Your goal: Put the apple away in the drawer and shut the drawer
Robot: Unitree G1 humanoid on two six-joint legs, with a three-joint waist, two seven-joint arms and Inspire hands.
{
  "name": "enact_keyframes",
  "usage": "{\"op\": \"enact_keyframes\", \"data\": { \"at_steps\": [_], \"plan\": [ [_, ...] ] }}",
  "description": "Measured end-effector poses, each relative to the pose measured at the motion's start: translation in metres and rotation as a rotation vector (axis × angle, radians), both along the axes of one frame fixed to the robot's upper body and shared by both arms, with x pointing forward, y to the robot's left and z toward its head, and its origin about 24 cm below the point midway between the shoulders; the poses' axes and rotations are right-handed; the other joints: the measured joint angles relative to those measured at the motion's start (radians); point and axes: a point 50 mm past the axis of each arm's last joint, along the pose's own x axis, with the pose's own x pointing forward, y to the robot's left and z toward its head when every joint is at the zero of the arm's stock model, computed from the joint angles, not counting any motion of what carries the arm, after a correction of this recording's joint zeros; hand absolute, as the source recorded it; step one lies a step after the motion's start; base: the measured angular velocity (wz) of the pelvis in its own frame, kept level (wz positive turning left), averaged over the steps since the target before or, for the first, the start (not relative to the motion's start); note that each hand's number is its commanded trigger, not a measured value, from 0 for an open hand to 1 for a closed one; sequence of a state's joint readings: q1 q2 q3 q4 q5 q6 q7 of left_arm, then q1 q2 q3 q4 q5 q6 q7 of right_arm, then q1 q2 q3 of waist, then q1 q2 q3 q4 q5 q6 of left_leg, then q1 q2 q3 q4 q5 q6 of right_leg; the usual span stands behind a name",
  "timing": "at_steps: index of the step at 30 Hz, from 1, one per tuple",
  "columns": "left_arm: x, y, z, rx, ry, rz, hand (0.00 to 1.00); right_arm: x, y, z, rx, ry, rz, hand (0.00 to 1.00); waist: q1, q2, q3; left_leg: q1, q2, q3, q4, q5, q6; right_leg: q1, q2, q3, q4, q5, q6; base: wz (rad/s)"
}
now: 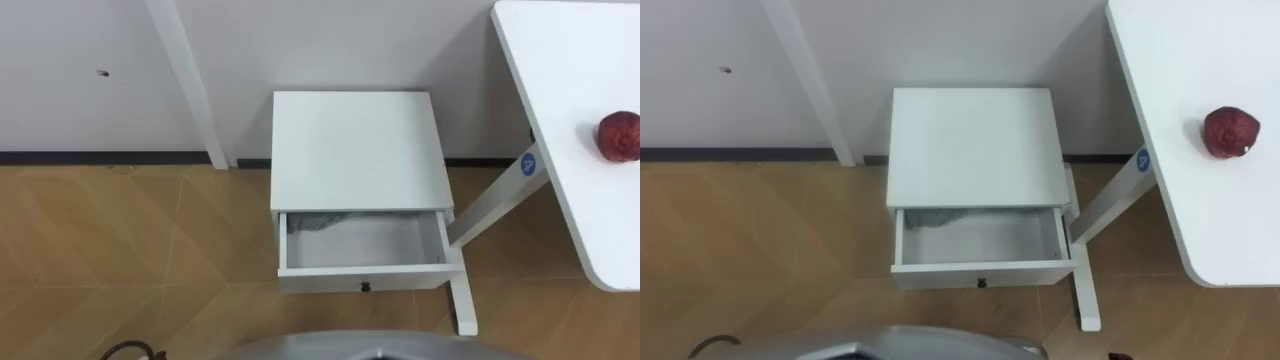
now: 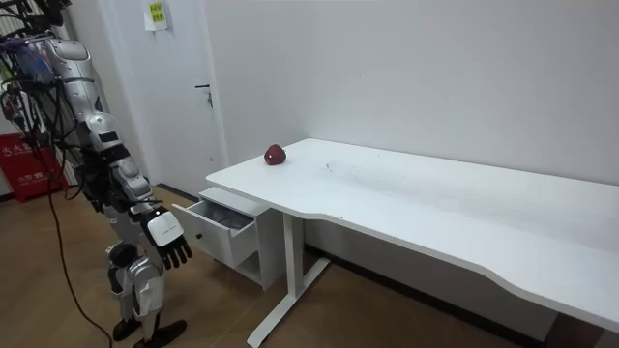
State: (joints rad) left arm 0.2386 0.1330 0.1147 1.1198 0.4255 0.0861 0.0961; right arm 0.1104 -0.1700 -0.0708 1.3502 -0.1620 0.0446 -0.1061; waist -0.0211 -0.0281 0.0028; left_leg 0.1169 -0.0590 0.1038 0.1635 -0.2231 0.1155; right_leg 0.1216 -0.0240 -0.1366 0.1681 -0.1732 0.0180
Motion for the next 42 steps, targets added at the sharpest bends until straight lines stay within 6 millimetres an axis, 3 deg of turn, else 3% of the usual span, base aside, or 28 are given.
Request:
{"op": "enact_keyframes", "data": {
  "at_steps": [9, 12, 15, 18, 26, 29, 42],
  "plan": [
    [0.003, 0.000, 0.000, 0.001, -0.007, -0.003, 0.00, 0.000, 0.000, 0.000, -0.002, -0.005, -0.012, 0.00, -0.001, 0.003, 0.0010, 0.000, 0.000, 0.000, 0.000, 0.000, 0.000, 0.000, 0.000, -0.001, 0.000, 0.000, 0.000, 0.00],
    [0.004, 0.001, 0.000, 0.006, -0.014, -0.001, 0.00, 0.000, 0.000, 0.000, -0.005, -0.029, -0.091, 0.00, 0.001, 0.004, 0.0016, 0.000, 0.000, 0.001, 0.000, 0.000, 0.000, -0.002, 0.001, 0.012, 0.000, 0.000, 0.000, -0.01],
    [0.007, 0.003, 0.001, 0.016, -0.028, 0.020, 0.00, 0.004, -0.003, 0.001, -0.012, -0.101, -0.295, 0.00, -0.003, 0.004, 0.0023, -0.003, 0.001, 0.005, 0.000, 0.000, 0.000, -0.004, 0.005, 0.030, 0.000, 0.000, 0.000, -0.04],
    [0.010, 0.006, 0.002, 0.028, -0.057, 0.038, 0.00, 0.004, -0.009, 0.003, -0.011, -0.225, -0.612, 0.00, -0.005, 0.005, 0.0019, -0.002, 0.002, 0.006, -0.002, 0.000, 0.000, -0.007, 0.007, 0.031, 0.001, 0.000, 0.000, 0.00],
    [0.004, 0.020, 0.007, 0.078, -0.112, 0.142, 0.00, 0.011, -0.036, 0.015, 0.005, -0.620, -1.494, 0.00, -0.057, 0.008, -0.0008, -0.004, 0.005, 0.035, -0.003, -0.002, -0.001, -0.016, 0.010, 0.053, 0.004, 0.000, 0.000, -0.10],
    [0.009, 0.026, 0.009, 0.098, -0.152, 0.160, 0.00, 0.008, -0.042, 0.018, -0.011, -0.698, -1.692, 0.00, -0.064, 0.007, -0.0024, -0.005, 0.005, 0.037, -0.002, -0.002, -0.001, -0.018, 0.010, 0.053, 0.006, 0.000, 0.000, -0.04],
    [0.007, 0.031, 0.011, 0.116, -0.157, 0.160, 0.00, 0.012, -0.063, 0.031, -0.070, -0.858, -2.054, 0.00, -0.089, -0.007, -0.0103, -0.030, 0.007, 0.040, 0.006, -0.003, -0.001, -0.041, 0.011, 0.052, 0.020, 0.000, 0.000, 0.00]
  ]
}}
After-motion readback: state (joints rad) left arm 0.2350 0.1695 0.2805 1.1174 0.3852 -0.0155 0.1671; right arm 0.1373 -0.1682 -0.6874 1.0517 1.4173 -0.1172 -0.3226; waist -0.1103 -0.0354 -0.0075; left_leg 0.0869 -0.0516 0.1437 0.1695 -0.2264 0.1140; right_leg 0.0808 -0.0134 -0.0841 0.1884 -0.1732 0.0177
